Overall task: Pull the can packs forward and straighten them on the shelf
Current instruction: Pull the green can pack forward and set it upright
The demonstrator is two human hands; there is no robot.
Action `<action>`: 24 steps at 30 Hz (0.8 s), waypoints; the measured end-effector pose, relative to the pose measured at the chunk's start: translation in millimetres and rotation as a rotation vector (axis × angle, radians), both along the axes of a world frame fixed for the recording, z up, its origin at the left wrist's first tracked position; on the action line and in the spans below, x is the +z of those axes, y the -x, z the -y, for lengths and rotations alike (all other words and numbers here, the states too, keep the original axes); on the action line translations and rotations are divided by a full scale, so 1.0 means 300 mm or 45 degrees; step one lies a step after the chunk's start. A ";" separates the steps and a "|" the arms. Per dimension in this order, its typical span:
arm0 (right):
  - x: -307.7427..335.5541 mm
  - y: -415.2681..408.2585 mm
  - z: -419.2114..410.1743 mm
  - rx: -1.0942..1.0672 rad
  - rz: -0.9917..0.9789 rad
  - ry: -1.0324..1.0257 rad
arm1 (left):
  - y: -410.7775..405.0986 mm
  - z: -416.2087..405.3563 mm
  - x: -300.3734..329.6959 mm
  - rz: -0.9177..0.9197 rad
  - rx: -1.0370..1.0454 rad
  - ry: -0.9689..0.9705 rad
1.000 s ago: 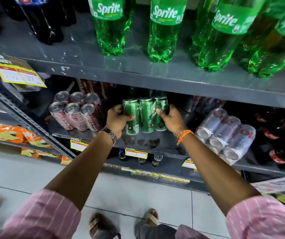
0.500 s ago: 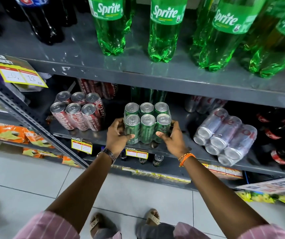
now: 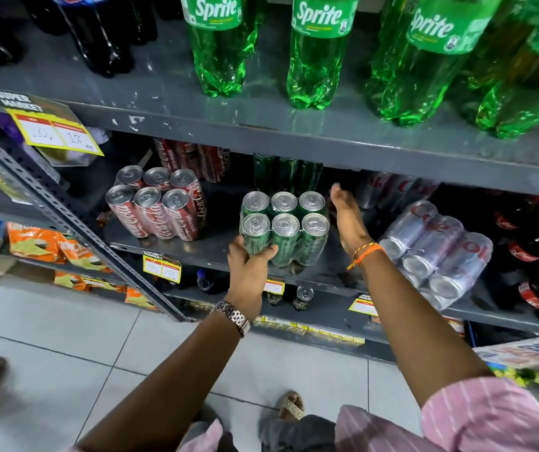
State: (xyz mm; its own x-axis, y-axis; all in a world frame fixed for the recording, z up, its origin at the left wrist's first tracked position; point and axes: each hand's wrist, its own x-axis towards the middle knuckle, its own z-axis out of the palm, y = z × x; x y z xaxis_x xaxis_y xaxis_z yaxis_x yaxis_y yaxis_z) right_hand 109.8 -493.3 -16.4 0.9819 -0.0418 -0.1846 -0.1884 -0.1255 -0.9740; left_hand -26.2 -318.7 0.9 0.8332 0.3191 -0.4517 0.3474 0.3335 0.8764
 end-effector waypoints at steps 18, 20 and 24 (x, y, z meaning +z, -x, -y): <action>-0.004 0.186 -0.064 0.156 0.144 0.009 | -0.260 -0.056 0.067 -0.051 -0.208 -0.029; -0.025 0.247 -0.071 0.132 0.167 0.068 | -0.307 -0.064 0.079 -0.040 -0.295 -0.119; -0.043 0.299 -0.074 0.100 -0.001 -0.017 | -0.351 -0.076 0.113 -0.020 -0.429 -0.275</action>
State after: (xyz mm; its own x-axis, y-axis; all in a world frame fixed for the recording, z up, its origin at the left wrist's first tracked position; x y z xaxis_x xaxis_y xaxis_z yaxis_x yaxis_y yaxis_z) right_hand 20.2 -471.1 -29.4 0.9820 0.0377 -0.1852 -0.1791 -0.1267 -0.9756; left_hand 79.1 -295.9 34.7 0.9009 0.1180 -0.4177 0.4198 0.0075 0.9076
